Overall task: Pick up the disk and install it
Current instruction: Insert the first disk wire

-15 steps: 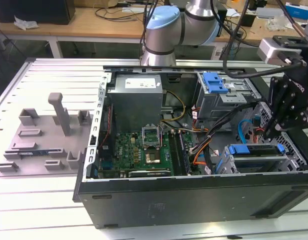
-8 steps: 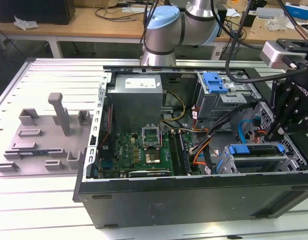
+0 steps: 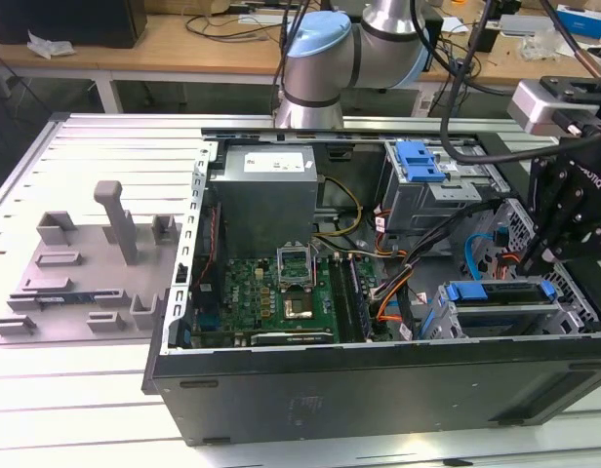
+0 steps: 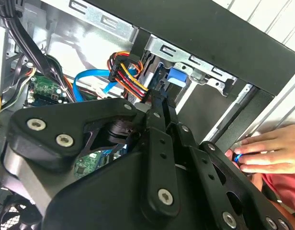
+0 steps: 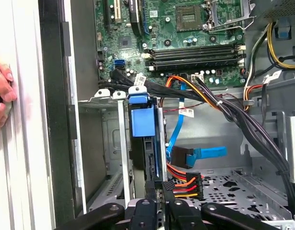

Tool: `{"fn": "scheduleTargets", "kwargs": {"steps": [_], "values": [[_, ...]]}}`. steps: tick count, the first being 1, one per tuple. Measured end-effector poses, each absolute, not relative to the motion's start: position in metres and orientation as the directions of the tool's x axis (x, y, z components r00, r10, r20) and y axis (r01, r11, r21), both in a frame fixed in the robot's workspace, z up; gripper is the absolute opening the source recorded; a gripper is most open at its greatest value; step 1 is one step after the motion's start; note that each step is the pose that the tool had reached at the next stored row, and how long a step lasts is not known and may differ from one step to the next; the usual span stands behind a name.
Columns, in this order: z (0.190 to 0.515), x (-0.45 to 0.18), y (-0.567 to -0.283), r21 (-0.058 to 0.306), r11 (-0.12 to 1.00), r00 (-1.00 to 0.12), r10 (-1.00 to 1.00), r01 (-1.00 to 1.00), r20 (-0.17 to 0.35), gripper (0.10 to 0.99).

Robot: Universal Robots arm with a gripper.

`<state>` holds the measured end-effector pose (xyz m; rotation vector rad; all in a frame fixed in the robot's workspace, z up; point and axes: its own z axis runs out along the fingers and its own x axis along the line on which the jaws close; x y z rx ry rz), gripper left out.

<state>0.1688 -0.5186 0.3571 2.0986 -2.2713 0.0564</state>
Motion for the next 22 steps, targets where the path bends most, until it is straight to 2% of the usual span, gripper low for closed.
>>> {"fn": "scheduleTargets", "kwargs": {"steps": [22], "values": [[0.3559, 0.1678, -0.5204, 0.007, 0.08, -0.08, -0.995, -0.997, 0.055, 0.169]]}}
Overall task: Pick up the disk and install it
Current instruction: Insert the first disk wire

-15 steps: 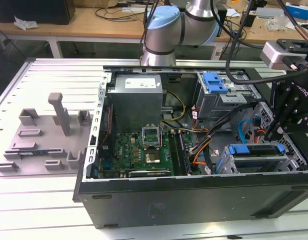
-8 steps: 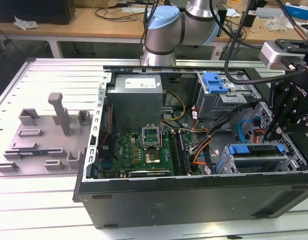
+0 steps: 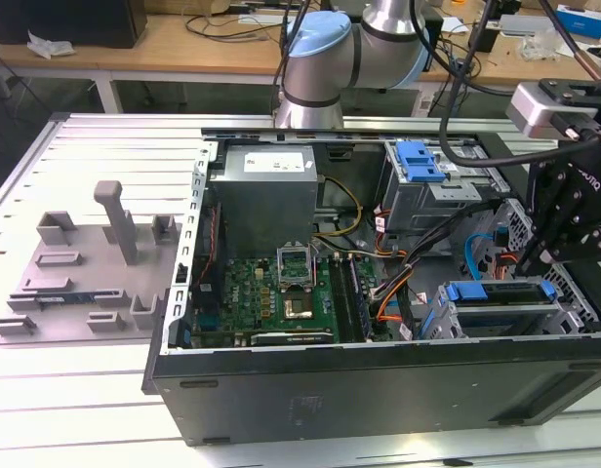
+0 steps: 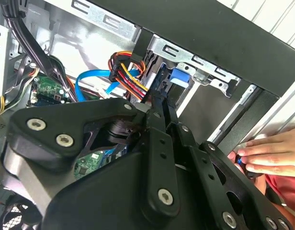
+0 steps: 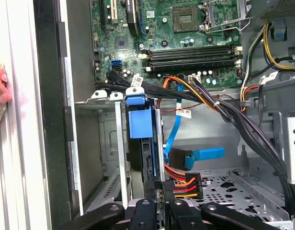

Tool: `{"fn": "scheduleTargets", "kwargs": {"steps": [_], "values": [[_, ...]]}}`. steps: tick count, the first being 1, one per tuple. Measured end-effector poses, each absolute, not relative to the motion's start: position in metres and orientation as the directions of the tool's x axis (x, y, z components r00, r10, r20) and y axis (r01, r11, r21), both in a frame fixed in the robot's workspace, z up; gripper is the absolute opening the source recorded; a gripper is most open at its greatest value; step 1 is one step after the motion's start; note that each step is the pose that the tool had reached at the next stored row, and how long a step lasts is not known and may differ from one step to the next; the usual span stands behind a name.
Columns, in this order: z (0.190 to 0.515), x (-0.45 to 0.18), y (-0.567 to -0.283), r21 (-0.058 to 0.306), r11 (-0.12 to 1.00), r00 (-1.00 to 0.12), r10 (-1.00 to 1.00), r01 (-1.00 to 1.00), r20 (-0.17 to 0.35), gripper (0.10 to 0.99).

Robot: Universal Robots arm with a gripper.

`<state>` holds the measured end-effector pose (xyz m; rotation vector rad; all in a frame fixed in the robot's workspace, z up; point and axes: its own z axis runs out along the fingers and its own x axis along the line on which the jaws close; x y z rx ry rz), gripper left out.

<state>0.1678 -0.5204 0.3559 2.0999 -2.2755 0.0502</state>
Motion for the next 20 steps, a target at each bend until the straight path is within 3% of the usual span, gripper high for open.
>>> {"fn": "scheduleTargets", "kwargs": {"steps": [20], "values": [[0.3537, 0.1673, -0.5236, 0.006, 0.079, -0.078, -0.995, -0.997, 0.055, 0.169]]}}
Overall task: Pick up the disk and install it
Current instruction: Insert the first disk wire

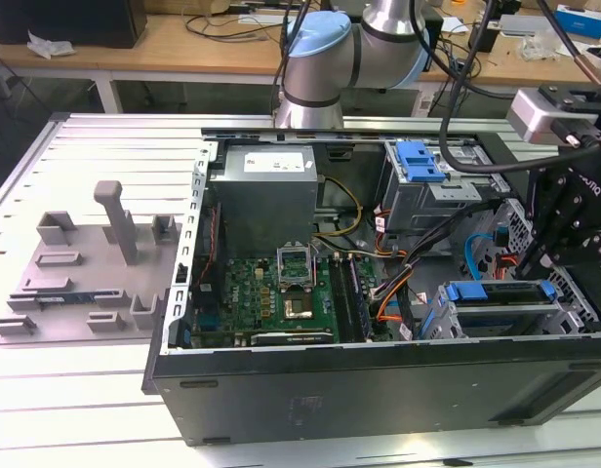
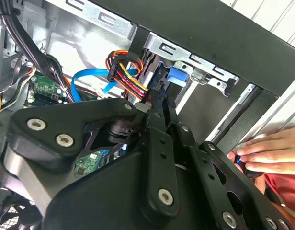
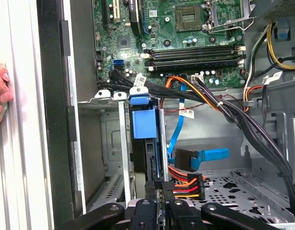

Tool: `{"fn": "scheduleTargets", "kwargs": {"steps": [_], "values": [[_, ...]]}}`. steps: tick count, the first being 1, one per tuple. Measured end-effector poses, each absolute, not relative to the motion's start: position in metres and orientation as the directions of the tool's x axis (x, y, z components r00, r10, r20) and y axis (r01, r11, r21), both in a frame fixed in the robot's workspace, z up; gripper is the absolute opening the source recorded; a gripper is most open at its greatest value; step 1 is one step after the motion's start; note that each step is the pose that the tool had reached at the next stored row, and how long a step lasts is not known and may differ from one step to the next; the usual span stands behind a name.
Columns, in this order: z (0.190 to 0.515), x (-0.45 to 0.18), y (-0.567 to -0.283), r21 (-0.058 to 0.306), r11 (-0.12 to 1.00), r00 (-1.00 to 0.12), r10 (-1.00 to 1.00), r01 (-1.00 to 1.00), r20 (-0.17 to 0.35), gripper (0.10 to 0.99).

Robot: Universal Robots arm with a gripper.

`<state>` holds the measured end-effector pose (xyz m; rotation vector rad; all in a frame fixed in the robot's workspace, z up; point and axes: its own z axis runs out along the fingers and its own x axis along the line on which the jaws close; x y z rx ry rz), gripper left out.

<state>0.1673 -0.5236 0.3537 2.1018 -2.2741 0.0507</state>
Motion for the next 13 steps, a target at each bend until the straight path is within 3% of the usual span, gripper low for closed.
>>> {"fn": "scheduleTargets", "kwargs": {"steps": [13], "values": [[0.3489, 0.1672, -0.5242, 0.006, 0.079, -0.078, -0.995, -0.997, 0.055, 0.169]]}}
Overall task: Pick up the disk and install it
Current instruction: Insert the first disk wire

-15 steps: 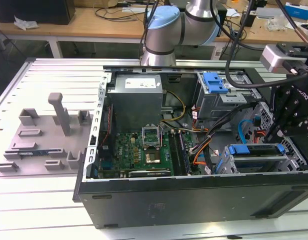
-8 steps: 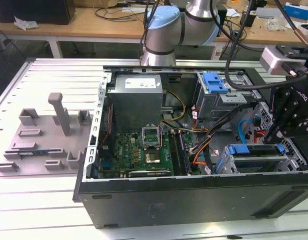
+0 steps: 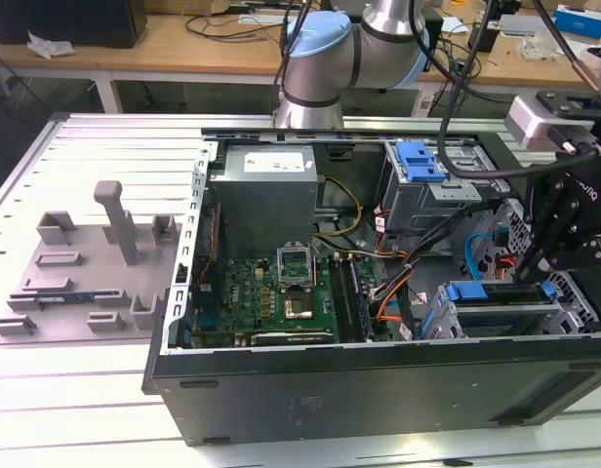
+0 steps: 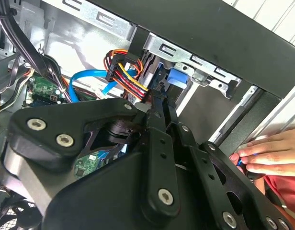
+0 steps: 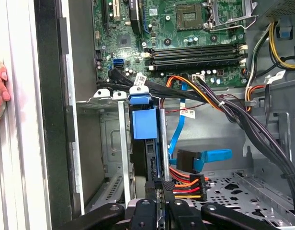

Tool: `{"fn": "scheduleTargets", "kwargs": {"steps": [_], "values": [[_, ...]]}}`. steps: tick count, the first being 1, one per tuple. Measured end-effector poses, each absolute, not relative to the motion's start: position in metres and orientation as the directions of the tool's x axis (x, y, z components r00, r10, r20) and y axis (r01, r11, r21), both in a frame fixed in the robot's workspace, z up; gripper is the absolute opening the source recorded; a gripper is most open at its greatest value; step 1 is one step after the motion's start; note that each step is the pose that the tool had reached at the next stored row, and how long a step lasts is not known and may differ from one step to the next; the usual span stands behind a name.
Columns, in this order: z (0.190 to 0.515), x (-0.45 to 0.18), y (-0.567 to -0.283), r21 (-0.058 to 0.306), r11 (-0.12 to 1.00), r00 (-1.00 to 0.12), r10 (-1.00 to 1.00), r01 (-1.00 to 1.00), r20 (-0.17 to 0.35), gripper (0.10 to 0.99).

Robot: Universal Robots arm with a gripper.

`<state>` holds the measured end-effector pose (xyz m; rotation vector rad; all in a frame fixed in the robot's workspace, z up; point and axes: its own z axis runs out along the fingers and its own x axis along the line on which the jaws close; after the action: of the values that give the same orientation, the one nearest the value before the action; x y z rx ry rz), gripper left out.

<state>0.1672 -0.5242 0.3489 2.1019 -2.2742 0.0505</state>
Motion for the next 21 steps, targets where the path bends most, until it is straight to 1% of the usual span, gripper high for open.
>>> {"fn": "scheduleTargets", "kwargs": {"steps": [21], "values": [[0.338, 0.168, -0.525, 0.006, 0.077, -0.077, -0.996, -0.997, 0.055, 0.169]]}}
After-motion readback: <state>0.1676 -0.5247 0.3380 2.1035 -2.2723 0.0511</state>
